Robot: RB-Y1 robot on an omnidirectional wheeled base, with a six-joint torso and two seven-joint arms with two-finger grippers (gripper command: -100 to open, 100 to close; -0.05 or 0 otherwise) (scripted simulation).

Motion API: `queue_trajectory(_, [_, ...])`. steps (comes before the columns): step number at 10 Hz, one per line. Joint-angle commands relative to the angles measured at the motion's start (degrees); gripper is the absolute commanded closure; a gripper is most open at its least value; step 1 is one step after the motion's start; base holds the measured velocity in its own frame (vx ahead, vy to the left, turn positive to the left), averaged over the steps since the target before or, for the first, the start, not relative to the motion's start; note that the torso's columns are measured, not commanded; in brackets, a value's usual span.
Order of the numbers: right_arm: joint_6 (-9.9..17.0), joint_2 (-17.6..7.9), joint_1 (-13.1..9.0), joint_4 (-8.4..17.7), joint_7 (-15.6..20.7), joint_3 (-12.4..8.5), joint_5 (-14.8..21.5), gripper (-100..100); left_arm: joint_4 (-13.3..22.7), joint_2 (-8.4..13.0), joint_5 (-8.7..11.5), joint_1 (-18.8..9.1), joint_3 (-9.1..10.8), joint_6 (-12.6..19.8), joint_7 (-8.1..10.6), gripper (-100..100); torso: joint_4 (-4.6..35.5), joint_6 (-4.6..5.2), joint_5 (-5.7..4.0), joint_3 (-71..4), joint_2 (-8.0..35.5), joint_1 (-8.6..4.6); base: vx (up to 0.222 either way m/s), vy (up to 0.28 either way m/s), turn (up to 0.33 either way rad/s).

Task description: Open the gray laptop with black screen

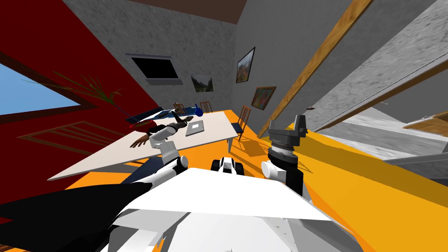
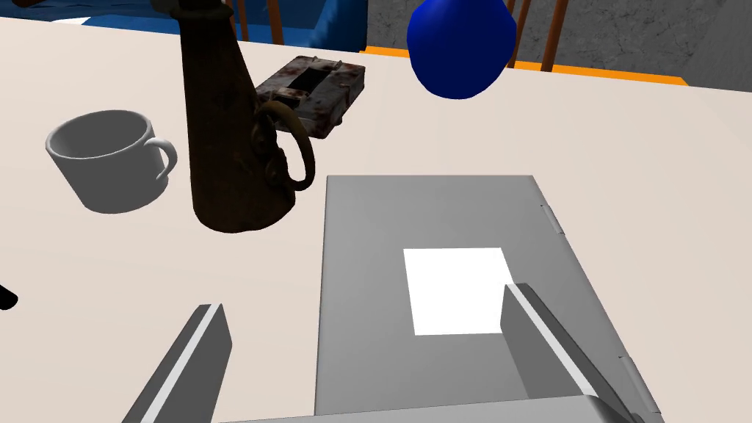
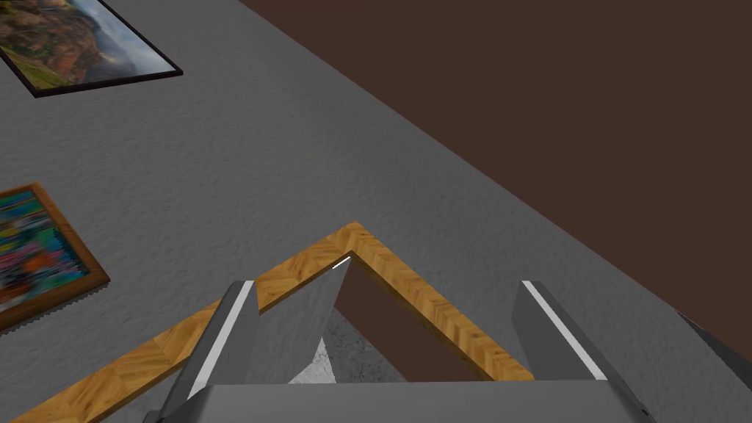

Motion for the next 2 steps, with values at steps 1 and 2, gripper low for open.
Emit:
queue_trajectory(1, [0.0,0.0,0.0,0.0,0.0,0.0,0.0,0,0.0,0.0,0.0,0.0,0.00,0.0,0.00,0,0.0,0.00,0.00,0.0,0.0,-0.01,0.000,0.000,0.000])
queue_trajectory(2, [0.0,0.0,0.0,0.0,0.0,0.0,0.0,0,0.0,0.0,0.0,0.0,0.00,0.0,0.00,0,0.0,0.00,0.00,0.0,0.0,-0.01,0.000,0.000,0.000])
